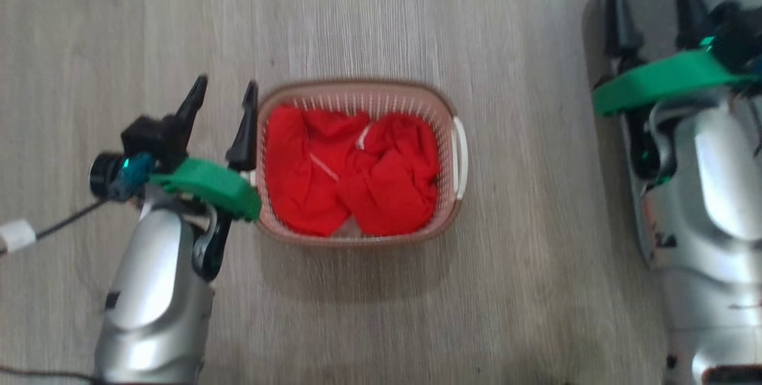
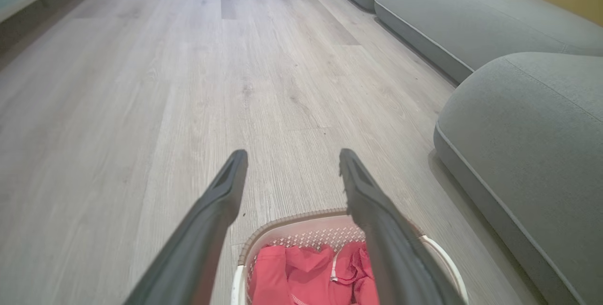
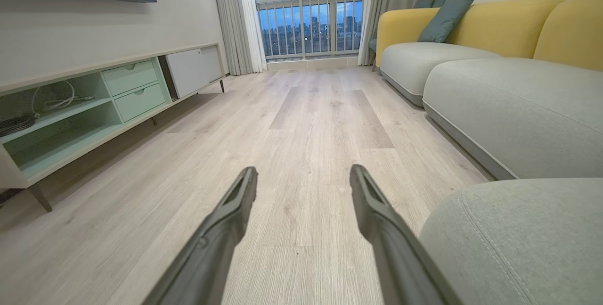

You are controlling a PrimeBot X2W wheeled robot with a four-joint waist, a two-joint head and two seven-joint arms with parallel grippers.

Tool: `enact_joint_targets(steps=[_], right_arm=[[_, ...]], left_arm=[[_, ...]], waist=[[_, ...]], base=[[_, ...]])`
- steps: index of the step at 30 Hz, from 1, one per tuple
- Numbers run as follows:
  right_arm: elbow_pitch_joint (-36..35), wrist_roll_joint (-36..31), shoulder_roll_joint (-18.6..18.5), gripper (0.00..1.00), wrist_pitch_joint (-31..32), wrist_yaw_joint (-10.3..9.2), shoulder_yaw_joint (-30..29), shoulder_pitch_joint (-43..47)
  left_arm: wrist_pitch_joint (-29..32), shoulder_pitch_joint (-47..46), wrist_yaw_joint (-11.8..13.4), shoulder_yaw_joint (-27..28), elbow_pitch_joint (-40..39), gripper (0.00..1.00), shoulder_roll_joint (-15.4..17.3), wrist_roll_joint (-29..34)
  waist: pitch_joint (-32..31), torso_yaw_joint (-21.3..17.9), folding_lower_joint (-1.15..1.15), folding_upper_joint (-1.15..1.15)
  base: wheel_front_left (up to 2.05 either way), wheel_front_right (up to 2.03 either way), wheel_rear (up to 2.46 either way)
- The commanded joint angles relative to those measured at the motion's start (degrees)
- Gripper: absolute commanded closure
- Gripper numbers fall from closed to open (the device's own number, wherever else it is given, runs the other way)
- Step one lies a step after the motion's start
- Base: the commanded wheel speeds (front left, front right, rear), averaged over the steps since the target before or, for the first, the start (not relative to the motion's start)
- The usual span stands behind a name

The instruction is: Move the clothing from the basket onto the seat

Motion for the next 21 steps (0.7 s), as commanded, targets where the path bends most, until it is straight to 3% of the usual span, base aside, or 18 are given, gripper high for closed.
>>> enact_joint_targets(steps=[1,7,21], right_arm=[[-2.9,-0.7,0.7,0.00,-0.5,-0.01,0.4,-2.6],[-5.6,-1.7,0.8,0.00,-0.5,-0.01,-0.3,-6.1],[-8.3,-2.9,1.1,0.00,-0.5,-0.01,0.5,-10.6]], left_arm=[[-0.7,-2.8,-0.1,0.4,-1.2,0.00,0.8,-0.5],[-0.7,-7.0,-0.1,-3.1,0.8,0.00,0.8,-2.8],[-0.7,-17.7,-0.1,-13.6,9.9,0.00,0.8,-3.8]], waist=[[6.8,-0.3,-0.02,0.00],[14.5,-0.6,-0.02,0.00],[25.8,-1.8,-0.02,0.00]], base=[[0.00,0.00,0.00],[0.00,0.00,0.00],[0.00,0.00,0.00]])
